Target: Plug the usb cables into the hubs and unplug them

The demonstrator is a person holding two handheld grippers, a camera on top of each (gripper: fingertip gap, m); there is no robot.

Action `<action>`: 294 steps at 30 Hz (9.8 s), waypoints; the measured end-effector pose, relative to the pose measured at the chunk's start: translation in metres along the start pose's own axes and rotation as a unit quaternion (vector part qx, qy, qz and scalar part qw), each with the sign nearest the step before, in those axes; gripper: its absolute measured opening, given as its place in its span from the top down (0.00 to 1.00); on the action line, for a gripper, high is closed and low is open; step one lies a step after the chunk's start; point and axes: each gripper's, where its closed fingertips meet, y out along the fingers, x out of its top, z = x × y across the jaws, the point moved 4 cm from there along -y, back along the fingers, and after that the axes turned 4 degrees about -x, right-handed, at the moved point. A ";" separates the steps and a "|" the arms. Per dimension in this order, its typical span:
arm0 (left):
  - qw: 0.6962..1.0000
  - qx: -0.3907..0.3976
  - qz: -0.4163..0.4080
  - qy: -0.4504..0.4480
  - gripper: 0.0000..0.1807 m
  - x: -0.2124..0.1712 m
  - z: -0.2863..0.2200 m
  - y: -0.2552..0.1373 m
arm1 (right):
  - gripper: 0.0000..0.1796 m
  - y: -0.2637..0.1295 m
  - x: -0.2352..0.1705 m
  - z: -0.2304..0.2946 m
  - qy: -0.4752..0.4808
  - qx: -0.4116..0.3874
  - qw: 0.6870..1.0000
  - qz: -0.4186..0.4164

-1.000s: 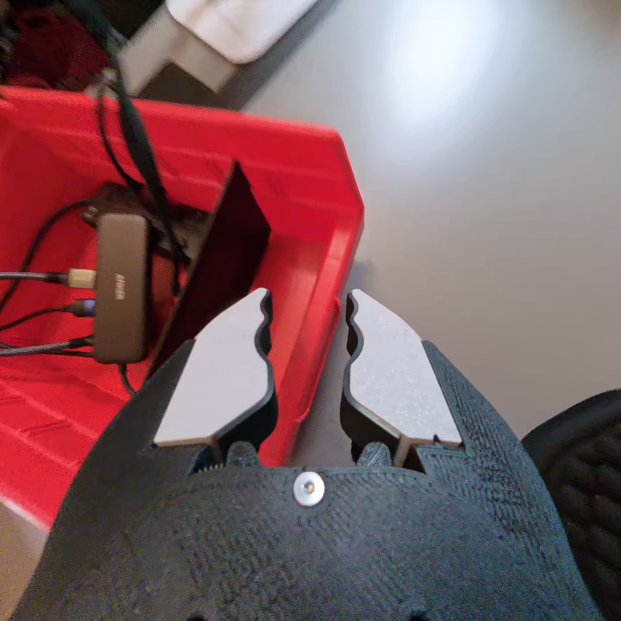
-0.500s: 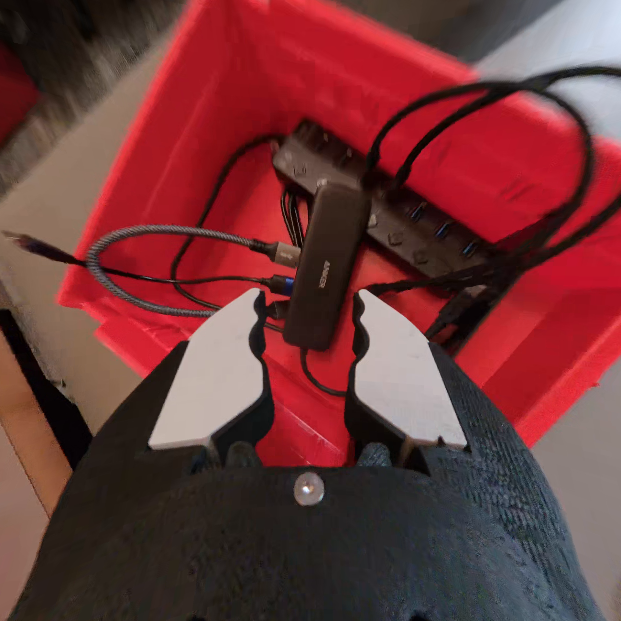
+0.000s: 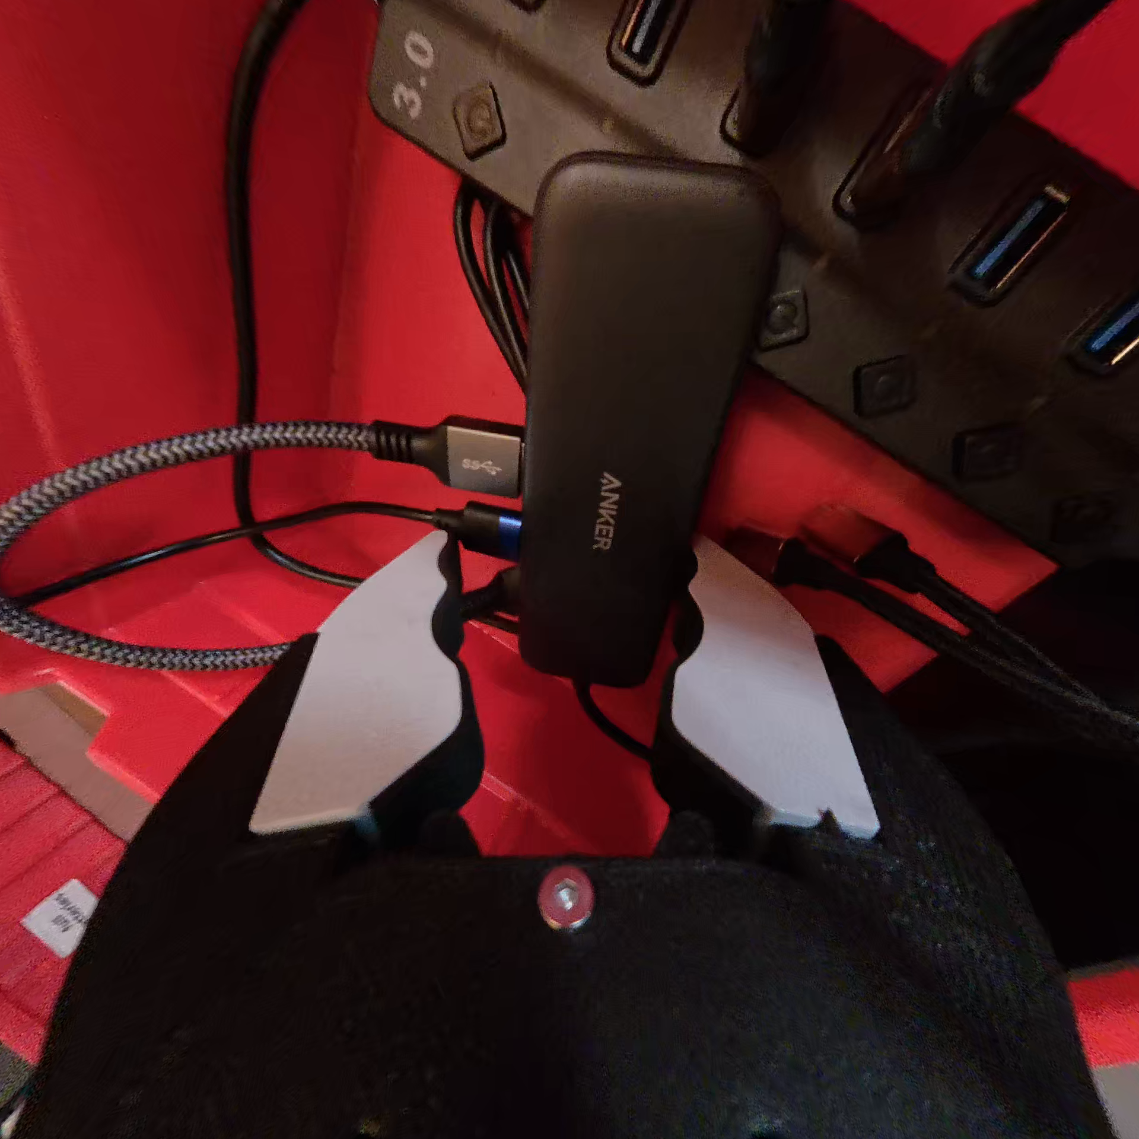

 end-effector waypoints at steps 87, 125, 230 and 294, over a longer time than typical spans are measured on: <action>0.622 -0.457 -0.605 0.197 0.73 0.011 -0.330 -0.209 | 0.95 0.037 0.067 0.196 -0.204 0.437 0.862 0.155; 0.578 -0.500 -0.644 0.024 0.93 0.021 -0.299 -0.215 | 0.90 0.075 0.089 0.210 0.123 0.418 0.899 -0.044; 0.598 -0.422 -0.681 -0.011 0.93 0.013 -0.272 -0.189 | 0.82 0.043 0.115 0.197 -0.004 0.483 0.875 0.015; 0.549 -0.428 -0.718 -0.014 0.93 -0.010 -0.253 -0.208 | 0.95 0.045 0.120 0.045 0.100 0.274 0.954 0.069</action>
